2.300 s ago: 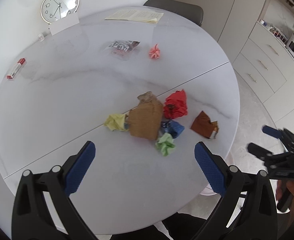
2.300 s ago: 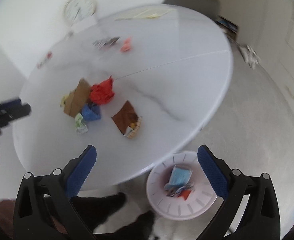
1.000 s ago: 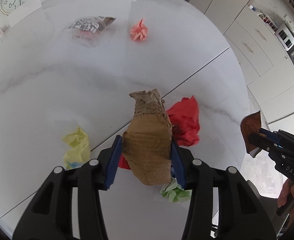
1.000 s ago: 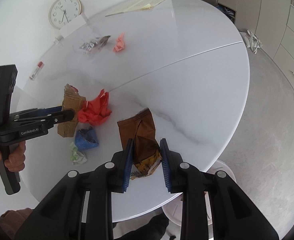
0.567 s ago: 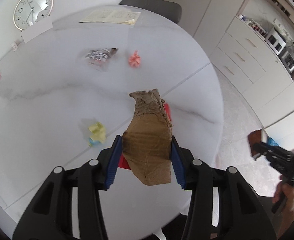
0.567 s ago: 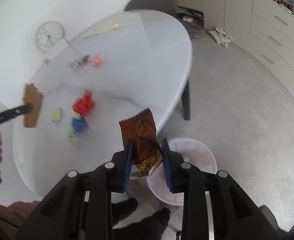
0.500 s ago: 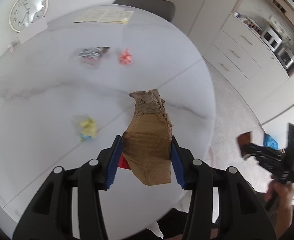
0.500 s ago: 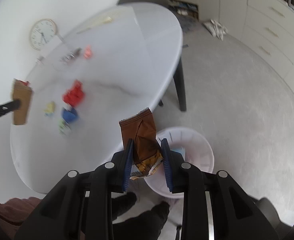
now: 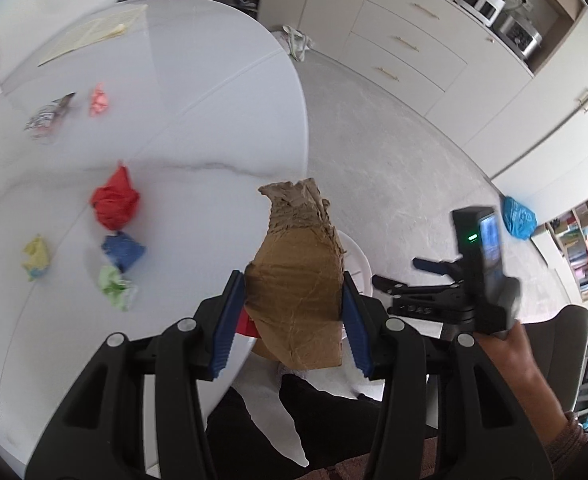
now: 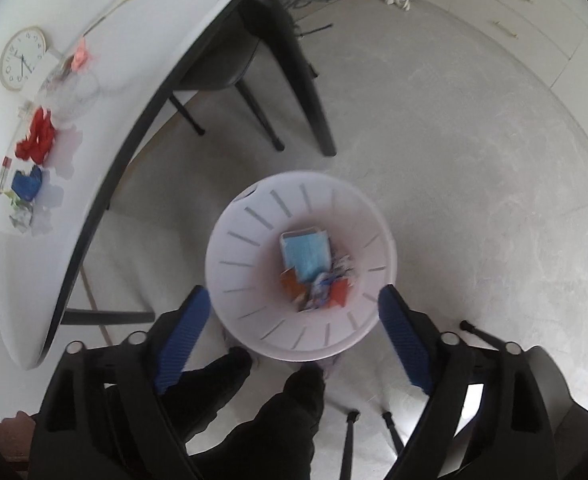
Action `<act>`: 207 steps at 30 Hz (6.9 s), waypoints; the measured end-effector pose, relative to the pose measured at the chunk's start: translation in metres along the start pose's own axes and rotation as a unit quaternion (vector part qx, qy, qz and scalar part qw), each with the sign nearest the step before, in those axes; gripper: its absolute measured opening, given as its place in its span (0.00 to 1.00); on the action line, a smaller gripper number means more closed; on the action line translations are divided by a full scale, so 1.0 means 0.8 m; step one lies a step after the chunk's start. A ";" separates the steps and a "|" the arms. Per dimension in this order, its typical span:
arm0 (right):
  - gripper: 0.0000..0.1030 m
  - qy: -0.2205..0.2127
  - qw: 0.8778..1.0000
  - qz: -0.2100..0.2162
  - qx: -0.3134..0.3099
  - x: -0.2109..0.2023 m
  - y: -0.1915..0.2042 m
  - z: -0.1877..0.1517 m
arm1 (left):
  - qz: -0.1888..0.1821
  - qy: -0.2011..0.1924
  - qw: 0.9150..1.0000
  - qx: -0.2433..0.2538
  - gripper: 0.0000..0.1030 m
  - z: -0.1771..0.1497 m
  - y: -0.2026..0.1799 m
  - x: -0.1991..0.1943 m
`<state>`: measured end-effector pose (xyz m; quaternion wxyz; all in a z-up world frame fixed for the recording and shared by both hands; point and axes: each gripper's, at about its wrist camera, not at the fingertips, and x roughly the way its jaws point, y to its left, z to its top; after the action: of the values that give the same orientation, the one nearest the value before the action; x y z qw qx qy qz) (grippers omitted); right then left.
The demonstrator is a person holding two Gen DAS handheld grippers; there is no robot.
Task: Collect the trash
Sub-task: 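Carry the brown wrapper and paper bag over the wastebasket and release, then grasp the yellow crumpled paper with the left tool while the right tool grasps the red crumpled paper, then carry the red and yellow papers over the wastebasket and open both tools, then grasp the blue crumpled cloth with the right tool while the left tool grasps the green paper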
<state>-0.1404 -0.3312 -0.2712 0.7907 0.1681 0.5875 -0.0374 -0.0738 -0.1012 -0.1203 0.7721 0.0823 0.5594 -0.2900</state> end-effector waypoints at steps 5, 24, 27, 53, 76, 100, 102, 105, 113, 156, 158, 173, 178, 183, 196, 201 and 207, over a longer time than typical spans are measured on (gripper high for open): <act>0.92 -0.040 0.999 -0.023 0.000 -0.067 -0.039 0.004 | -0.001 0.024 0.999 0.021 0.45 0.004 -0.044 0.043; 0.97 -0.080 0.996 -0.028 0.009 -0.124 -0.082 0.018 | 0.023 0.130 0.989 0.064 0.73 -0.021 -0.090 0.217; 0.97 -0.074 0.997 -0.030 0.016 -0.122 -0.088 0.018 | 0.026 0.155 0.986 0.061 0.73 -0.029 -0.087 0.236; 0.97 -0.107 0.983 0.078 -0.124 -0.114 0.191 0.075 | 0.160 -0.075 0.968 -0.176 0.92 -0.037 0.225 -0.056; 0.97 -0.068 0.982 0.041 -0.173 0.023 0.379 0.143 | 0.098 -0.014 0.972 -0.214 0.35 -0.020 0.361 0.043; 0.42 -0.117 0.987 0.064 -0.086 -0.105 0.215 0.077 | 0.084 -0.095 0.984 -0.127 0.35 -0.052 0.225 -0.110; 0.43 -0.104 0.991 0.031 -0.074 -0.106 0.173 0.052 | 0.078 -0.090 0.987 -0.112 0.35 -0.050 0.201 -0.103; 0.43 -0.069 0.996 0.005 -0.050 -0.082 0.117 0.022 | 0.069 -0.082 0.990 -0.094 0.35 -0.048 0.167 -0.093; 0.45 0.038 0.999 -0.015 -0.029 0.080 0.034 -0.008 | 0.046 -0.059 0.995 -0.062 0.35 -0.029 0.085 -0.056; 0.94 -0.087 0.996 0.013 -0.013 -0.110 -0.044 0.006 | 0.047 -0.002 0.998 -0.040 0.88 -0.031 -0.047 0.057; 0.96 -0.097 0.995 0.022 -0.025 -0.119 -0.026 0.013 | 0.055 -0.015 0.997 -0.054 0.88 -0.034 -0.029 0.037; 0.97 -0.059 0.962 0.116 -0.239 -0.044 0.242 0.079 | 0.166 -0.047 0.961 -0.216 0.89 -0.123 0.166 -0.066; 0.97 -0.034 0.949 0.130 -0.284 -0.006 0.322 0.092 | 0.165 -0.052 0.951 -0.255 0.89 -0.145 0.196 -0.078; 0.80 -0.010 0.950 0.128 -0.286 0.020 0.350 0.102 | 0.163 -0.052 0.950 -0.261 0.89 -0.149 0.209 -0.077; 0.28 0.027 0.957 0.167 -0.236 0.030 0.338 0.108 | 0.140 -0.035 0.960 -0.240 0.89 -0.133 0.208 -0.049; 0.26 0.027 0.961 0.186 -0.204 0.025 0.323 0.120 | 0.141 -0.039 0.968 -0.206 0.89 -0.112 0.200 -0.030; 0.26 0.005 0.967 0.180 -0.180 0.006 0.301 0.135 | 0.139 -0.035 0.975 -0.168 0.89 -0.076 0.196 0.016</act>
<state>0.0223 -0.1374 -0.1952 0.7987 0.1267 0.5484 0.2126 -0.0364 0.0501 -0.1846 0.8269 0.0183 0.5558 -0.0839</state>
